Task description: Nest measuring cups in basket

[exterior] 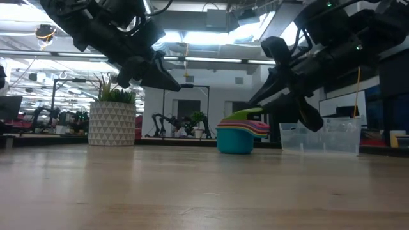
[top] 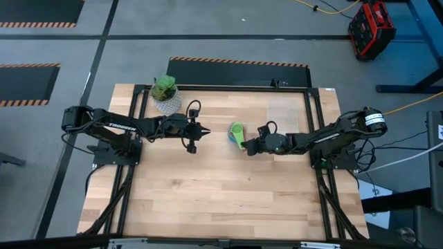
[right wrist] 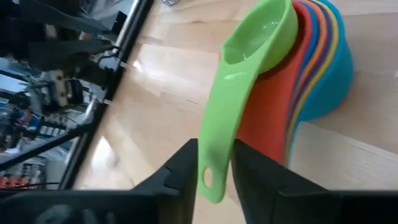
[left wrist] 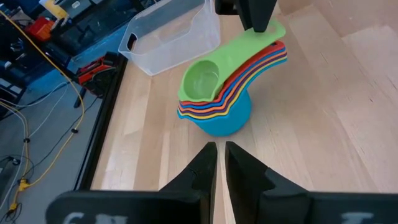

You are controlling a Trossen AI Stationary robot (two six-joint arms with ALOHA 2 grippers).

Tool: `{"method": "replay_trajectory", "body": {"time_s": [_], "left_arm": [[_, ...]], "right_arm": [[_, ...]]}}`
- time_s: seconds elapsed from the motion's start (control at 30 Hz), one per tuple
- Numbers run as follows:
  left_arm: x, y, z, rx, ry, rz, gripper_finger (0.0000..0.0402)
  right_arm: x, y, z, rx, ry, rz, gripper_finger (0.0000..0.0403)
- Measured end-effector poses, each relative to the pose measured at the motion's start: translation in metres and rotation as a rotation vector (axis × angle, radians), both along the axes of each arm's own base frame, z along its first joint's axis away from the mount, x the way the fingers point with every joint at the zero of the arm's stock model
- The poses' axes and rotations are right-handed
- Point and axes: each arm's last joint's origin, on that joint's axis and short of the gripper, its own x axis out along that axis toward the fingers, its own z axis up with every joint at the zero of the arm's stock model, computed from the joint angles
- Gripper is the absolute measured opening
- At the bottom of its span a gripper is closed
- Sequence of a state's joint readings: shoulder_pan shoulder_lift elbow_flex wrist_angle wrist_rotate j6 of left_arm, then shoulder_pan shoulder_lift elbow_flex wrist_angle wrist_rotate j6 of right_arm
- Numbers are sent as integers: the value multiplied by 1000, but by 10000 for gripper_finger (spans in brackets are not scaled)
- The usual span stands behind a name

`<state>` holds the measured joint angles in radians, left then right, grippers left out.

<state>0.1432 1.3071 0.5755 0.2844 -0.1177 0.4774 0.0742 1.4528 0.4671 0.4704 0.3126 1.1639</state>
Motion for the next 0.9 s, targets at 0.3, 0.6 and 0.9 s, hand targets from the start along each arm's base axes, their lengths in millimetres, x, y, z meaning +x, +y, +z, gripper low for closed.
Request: {"method": "replay_trajectory", "body": {"time_s": [0.3,0.6,0.9], "left_arm": [[0,0,0,0,0,0,28],[0,0,0,0,0,1,28],[0,0,0,0,3,1,27]], "right_arm": [[-1,0,-2,2,28,0,128],[-3,0,-1,-1,43,0,128],[-13,-1,12,-31,58,18,128]]}}
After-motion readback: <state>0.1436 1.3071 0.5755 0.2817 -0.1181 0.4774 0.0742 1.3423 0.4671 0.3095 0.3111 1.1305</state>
